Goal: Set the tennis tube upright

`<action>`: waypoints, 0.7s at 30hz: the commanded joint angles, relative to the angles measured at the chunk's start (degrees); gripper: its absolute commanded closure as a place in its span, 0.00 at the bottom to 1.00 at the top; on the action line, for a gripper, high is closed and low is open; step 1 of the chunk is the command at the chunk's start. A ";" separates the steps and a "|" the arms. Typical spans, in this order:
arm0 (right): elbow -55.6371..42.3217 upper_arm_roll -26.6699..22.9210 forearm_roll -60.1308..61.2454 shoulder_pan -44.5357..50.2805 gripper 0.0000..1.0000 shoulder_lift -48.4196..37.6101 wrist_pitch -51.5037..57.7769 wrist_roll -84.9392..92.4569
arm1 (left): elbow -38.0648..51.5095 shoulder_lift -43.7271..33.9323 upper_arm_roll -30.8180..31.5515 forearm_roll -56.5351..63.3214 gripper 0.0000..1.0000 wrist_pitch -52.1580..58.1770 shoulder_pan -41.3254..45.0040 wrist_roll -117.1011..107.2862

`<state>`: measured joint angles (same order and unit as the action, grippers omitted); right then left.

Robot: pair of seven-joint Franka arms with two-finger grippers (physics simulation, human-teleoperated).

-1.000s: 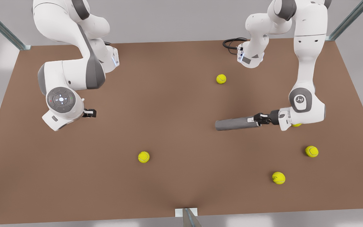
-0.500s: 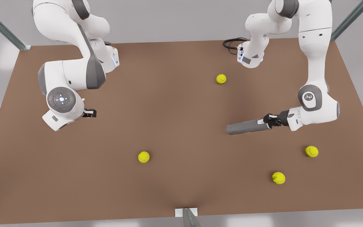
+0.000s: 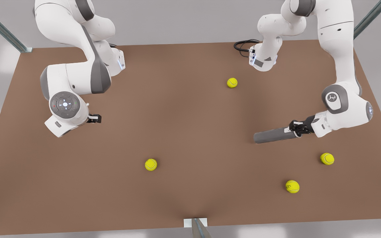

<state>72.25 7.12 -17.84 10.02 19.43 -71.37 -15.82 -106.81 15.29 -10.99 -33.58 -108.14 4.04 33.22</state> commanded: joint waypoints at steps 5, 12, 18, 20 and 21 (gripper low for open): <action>0.00 0.00 0.00 0.00 0.00 0.08 0.00 0.00 | 1.34 -0.70 -0.09 7.65 0.79 0.03 0.01 -1.23; 0.00 0.00 0.00 0.00 0.00 0.00 0.00 0.00 | 3.89 -0.62 -0.18 14.59 0.79 -0.23 -0.61 -1.93; -0.09 0.00 0.00 0.00 0.00 0.00 0.00 0.09 | 3.90 -0.18 -0.09 20.48 0.79 -0.23 -0.70 -2.19; -0.18 0.00 0.09 0.09 0.00 0.08 0.00 0.00 | 3.89 0.44 -0.18 21.27 0.79 -0.23 -0.70 -2.19; -0.35 0.00 0.00 0.00 0.00 0.08 0.00 0.00 | 3.89 0.53 -0.18 21.97 0.79 -0.23 -0.70 -2.19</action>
<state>71.74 7.12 -17.79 9.84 19.43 -71.37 -15.70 -102.92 15.87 -11.16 -12.86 -108.39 3.34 30.68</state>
